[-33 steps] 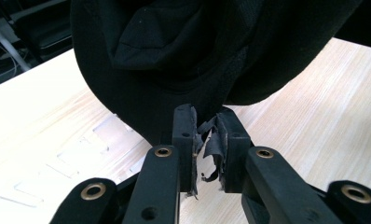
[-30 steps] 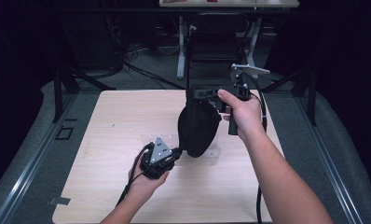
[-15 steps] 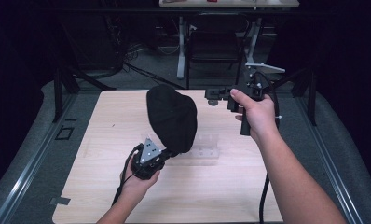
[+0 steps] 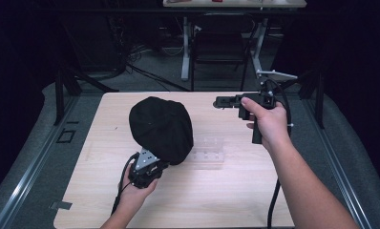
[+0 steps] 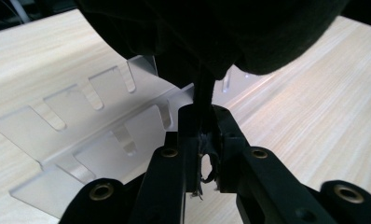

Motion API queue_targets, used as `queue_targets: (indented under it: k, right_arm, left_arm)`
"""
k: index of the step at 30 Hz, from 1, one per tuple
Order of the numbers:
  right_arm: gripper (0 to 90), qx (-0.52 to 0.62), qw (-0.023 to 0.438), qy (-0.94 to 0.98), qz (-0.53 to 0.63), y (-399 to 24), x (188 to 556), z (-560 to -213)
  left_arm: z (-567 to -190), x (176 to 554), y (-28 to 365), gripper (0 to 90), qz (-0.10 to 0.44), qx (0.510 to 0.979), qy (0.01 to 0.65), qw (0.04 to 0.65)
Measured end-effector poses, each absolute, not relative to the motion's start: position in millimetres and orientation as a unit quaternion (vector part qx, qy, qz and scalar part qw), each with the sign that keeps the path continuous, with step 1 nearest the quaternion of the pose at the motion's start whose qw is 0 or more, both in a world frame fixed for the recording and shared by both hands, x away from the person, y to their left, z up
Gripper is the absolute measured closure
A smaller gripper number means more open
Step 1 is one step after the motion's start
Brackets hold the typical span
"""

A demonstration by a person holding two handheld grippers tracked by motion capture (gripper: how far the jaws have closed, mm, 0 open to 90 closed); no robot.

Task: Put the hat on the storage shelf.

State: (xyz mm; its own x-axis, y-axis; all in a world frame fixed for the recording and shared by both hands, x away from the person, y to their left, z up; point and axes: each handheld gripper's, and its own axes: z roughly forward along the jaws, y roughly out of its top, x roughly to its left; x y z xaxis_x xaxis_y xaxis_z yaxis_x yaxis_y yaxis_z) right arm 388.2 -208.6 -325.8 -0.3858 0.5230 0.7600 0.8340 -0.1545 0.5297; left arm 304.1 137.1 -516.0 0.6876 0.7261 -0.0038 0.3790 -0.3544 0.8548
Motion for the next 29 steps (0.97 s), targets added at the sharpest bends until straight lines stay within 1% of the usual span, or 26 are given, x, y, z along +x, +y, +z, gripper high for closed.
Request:
queue_targets:
  k: [1,2,3,5,9,11,14,18,20,23,29]
  right_arm:
    - [77.2,-0.536,0.137,-0.635,-0.539,-209,387,-326]
    - [76.7,-0.535,0.136,-0.638,-0.536,-210,385,-327]
    - [76.3,-0.533,0.133,-0.642,-0.535,-210,383,-327]
    - [75.5,-0.532,0.128,-0.647,-0.530,-212,380,-330]
    - [74.3,-0.538,0.117,-0.652,-0.522,-216,375,-335]
    - [74.0,-0.541,0.103,-0.655,-0.518,-220,372,-338]
    - [73.8,-0.545,0.089,-0.657,-0.513,-224,367,-343]
    - [72.1,-0.549,0.056,-0.665,-0.503,-229,359,-351]
    - [69.7,-0.549,0.036,-0.668,-0.501,-230,354,-355]
    - [68.8,-0.546,0.005,-0.677,-0.493,-232,346,-359]
    - [68.1,-0.542,-0.035,-0.690,-0.478,-238,333,-373]
  left_arm:
    - [-517,305,139,82.8,0.185,0.801,0.343,0.454]
    - [-517,303,139,81.7,0.191,0.794,0.358,0.453]
    - [-518,302,139,81.3,0.175,0.790,0.366,0.460]
    - [-519,301,142,78.4,0.176,0.791,0.364,0.459]
    - [-519,299,149,67.8,0.160,0.783,0.369,0.474]
    - [-518,298,153,63.2,0.161,0.780,0.371,0.477]
    - [-518,298,160,58.5,0.151,0.771,0.384,0.485]
    - [-519,296,168,50.8,0.130,0.766,0.396,0.489]
    - [-521,294,174,48.5,0.130,0.770,0.398,0.481]
    - [-523,290,182,46.8,0.134,0.770,0.401,0.479]
    - [-528,288,196,46.2,0.139,0.759,0.413,0.484]
